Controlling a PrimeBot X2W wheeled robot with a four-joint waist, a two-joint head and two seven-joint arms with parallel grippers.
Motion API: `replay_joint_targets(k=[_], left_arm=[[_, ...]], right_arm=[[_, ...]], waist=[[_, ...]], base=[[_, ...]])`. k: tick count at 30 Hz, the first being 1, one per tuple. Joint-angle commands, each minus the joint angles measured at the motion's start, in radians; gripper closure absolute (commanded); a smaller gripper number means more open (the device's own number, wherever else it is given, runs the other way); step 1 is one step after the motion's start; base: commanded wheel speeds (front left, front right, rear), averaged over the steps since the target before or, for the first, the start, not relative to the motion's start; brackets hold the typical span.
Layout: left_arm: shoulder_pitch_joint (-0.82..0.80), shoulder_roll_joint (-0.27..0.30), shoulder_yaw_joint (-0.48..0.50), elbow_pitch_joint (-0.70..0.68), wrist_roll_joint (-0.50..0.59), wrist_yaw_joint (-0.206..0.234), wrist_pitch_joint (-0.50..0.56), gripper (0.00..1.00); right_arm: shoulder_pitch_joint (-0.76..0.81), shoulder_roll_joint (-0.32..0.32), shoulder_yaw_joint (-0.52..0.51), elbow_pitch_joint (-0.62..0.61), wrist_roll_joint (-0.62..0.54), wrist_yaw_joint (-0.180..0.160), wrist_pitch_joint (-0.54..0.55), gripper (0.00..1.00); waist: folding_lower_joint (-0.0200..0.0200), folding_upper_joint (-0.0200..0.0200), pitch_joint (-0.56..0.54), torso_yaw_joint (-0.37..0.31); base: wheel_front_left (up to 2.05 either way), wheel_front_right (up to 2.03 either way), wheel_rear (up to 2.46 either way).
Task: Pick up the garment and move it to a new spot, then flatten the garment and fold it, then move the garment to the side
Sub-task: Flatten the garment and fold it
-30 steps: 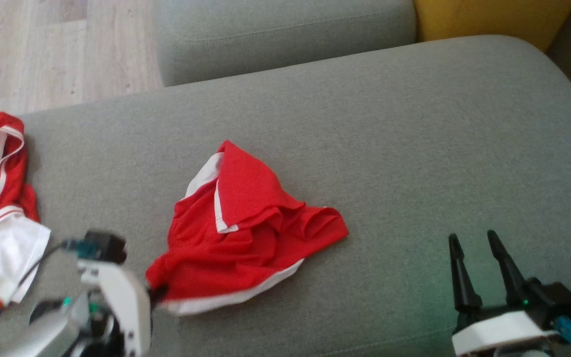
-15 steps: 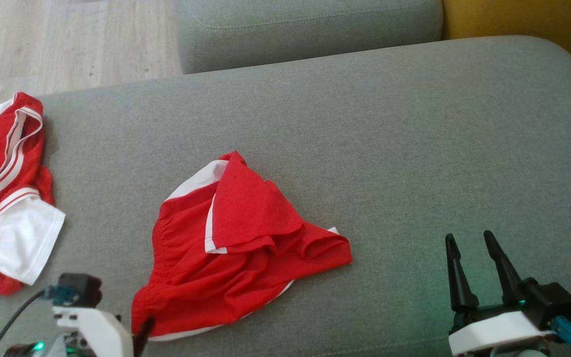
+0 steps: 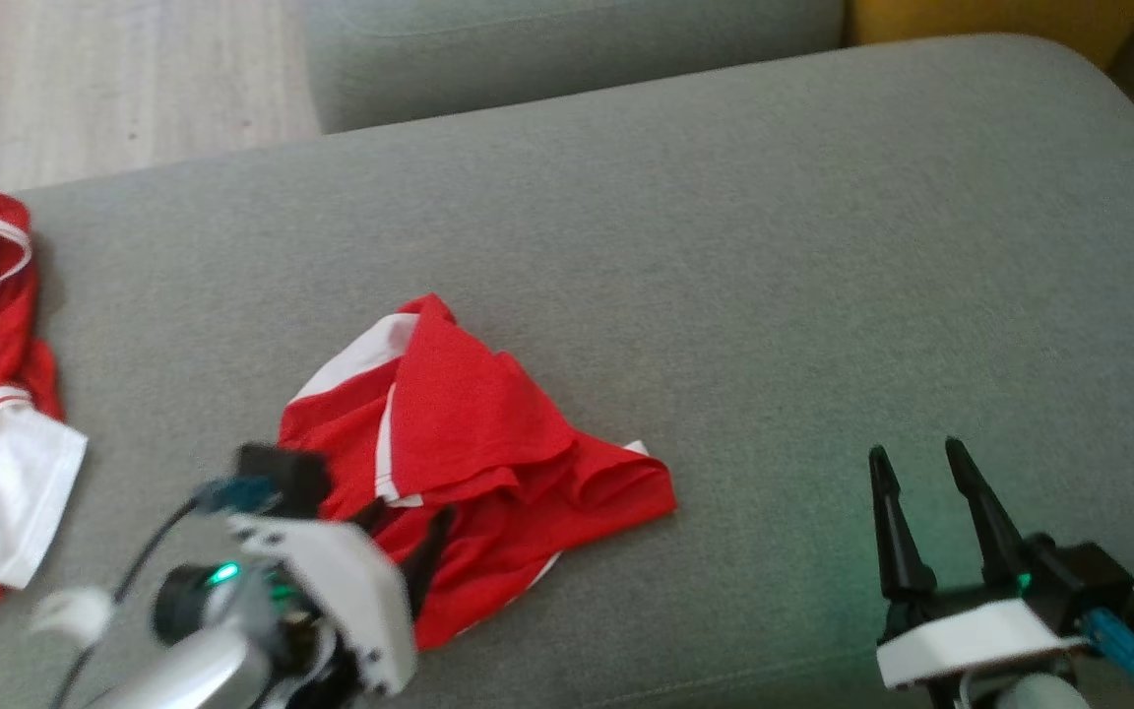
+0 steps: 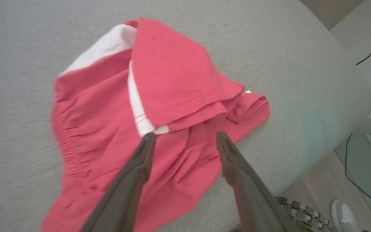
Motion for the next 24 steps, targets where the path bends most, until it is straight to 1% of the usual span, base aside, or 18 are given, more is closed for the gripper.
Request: replay_joint_targets(k=[1, 3, 5, 8, 12, 14, 15, 17, 21, 22, 24], left_arm=[[-0.064, 0.010, 0.042, 0.000, 0.006, -0.001, 0.000, 0.00], [-0.108, -0.039, 0.023, 0.090, 0.027, 0.004, 0.008, 0.00], [-0.141, -0.076, 0.029, 0.172, 0.046, 0.026, -0.007, 0.00], [-0.162, -0.112, 0.044, 0.247, 0.045, 0.033, -0.032, 0.00], [-0.164, -0.121, 0.051, 0.312, 0.034, 0.024, -0.038, 0.00], [-0.155, -0.146, 0.066, 0.351, -0.006, -0.005, -0.043, 0.00], [-0.156, -0.153, 0.068, 0.364, -0.013, -0.013, -0.046, 0.15], [-0.161, -0.173, 0.075, 0.380, -0.030, -0.036, -0.054, 1.00], [-0.186, -0.219, 0.104, 0.364, -0.075, -0.106, -0.084, 1.00], [-0.198, -0.230, 0.120, 0.358, -0.088, -0.119, -0.095, 1.00], [-0.236, -0.239, 0.156, 0.362, -0.092, -0.123, -0.123, 1.00]], right_arm=[[-0.047, -0.003, 0.026, -0.029, 0.004, 0.008, -0.011, 0.00], [-0.056, -0.003, 0.033, -0.027, 0.006, 0.008, -0.011, 0.00], [-0.062, -0.003, 0.036, -0.026, 0.008, 0.008, -0.011, 0.00], [-0.059, -0.003, 0.030, -0.023, 0.008, 0.008, -0.011, 0.00], [-0.049, -0.007, 0.019, -0.025, 0.008, 0.008, -0.011, 0.00], [-0.048, -0.006, 0.017, -0.028, 0.008, 0.008, -0.011, 0.00], [-0.048, -0.006, 0.018, -0.028, 0.008, 0.008, -0.011, 0.00], [-0.053, -0.006, 0.023, -0.029, 0.007, 0.008, -0.011, 0.00], [-0.067, -0.007, 0.029, -0.028, 0.007, 0.008, -0.011, 0.00], [-0.070, -0.008, 0.030, -0.027, 0.008, 0.008, -0.011, 0.00], [-0.077, -0.010, 0.031, -0.026, 0.010, 0.008, -0.011, 0.00]], waist=[[0.0000, 0.0000, 0.008, -0.010], [0.0000, 0.0000, 0.016, -0.026], [0.0000, 0.0000, 0.021, -0.043], [0.0000, 0.0000, 0.025, -0.063], [0.0000, 0.0000, 0.037, -0.075], [0.0000, 0.0000, 0.044, -0.077], [0.0000, 0.0000, 0.046, -0.077], [0.0000, 0.0000, 0.051, -0.078], [0.0000, 0.0000, 0.060, -0.079], [0.0000, 0.0000, 0.062, -0.080], [0.0000, 0.0000, 0.067, -0.081]], base=[[0.00, 0.00, 0.00], [0.00, 0.00, 0.00], [0.00, 0.00, 0.00], [0.00, 0.00, 0.00], [0.00, 0.00, 0.00], [0.00, 0.00, 0.00], [0.00, 0.00, 0.00], [0.00, 0.00, 0.00], [0.00, 0.00, 0.00], [0.00, 0.00, 0.00], [0.00, 0.00, 0.00]])
